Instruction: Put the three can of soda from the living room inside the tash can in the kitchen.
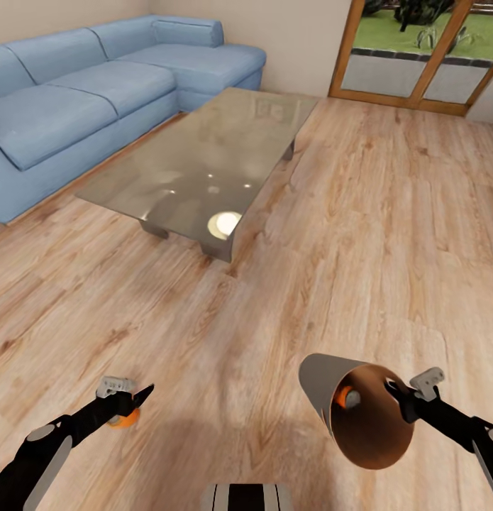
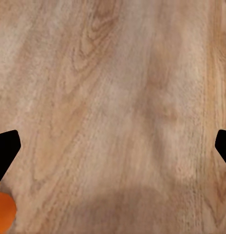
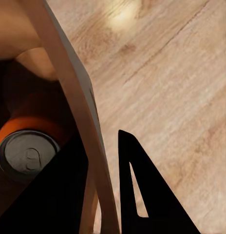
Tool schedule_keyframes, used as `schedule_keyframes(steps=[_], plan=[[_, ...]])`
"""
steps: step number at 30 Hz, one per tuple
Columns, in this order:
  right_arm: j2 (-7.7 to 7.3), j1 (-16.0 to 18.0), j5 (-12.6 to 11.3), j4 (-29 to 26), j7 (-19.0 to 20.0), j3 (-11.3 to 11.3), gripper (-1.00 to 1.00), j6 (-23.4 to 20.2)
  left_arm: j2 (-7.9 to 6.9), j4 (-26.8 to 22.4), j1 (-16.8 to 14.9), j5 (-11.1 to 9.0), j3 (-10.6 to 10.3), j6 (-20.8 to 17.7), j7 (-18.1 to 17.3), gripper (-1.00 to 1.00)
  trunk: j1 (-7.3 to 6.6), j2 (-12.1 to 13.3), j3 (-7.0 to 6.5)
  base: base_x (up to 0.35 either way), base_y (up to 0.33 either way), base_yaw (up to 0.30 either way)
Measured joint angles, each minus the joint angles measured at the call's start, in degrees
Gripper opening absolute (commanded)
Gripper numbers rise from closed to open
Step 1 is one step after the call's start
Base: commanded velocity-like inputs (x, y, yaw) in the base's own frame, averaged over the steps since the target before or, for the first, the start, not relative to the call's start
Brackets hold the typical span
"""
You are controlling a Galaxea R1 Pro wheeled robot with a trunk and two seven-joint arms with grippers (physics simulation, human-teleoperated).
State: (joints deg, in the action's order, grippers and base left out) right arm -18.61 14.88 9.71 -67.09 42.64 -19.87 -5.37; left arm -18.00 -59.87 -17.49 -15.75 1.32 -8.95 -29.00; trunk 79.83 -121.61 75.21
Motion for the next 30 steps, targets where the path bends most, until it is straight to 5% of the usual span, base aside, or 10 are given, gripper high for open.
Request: schedule_keyframes(steps=[10, 30], plan=[[3.23, -0.21, 0.04, 0.2, 0.61, -1.42, -1.0, 0.36, 0.06, -0.07, 0.0, -0.18, -0.24, 0.43, -0.35, 1.0, 0.0, 0.0, -0.01, 0.009, 0.161, -0.004], [3.51, -0.22, -0.01, 0.42, 0.58, -1.44, -1.0, 0.35, 0.0, -0.02, 0.0, -0.16, -0.35, 0.27, -0.4, 1.0, 0.0, 0.0, -0.01, -0.212, 0.177, 0.0]])
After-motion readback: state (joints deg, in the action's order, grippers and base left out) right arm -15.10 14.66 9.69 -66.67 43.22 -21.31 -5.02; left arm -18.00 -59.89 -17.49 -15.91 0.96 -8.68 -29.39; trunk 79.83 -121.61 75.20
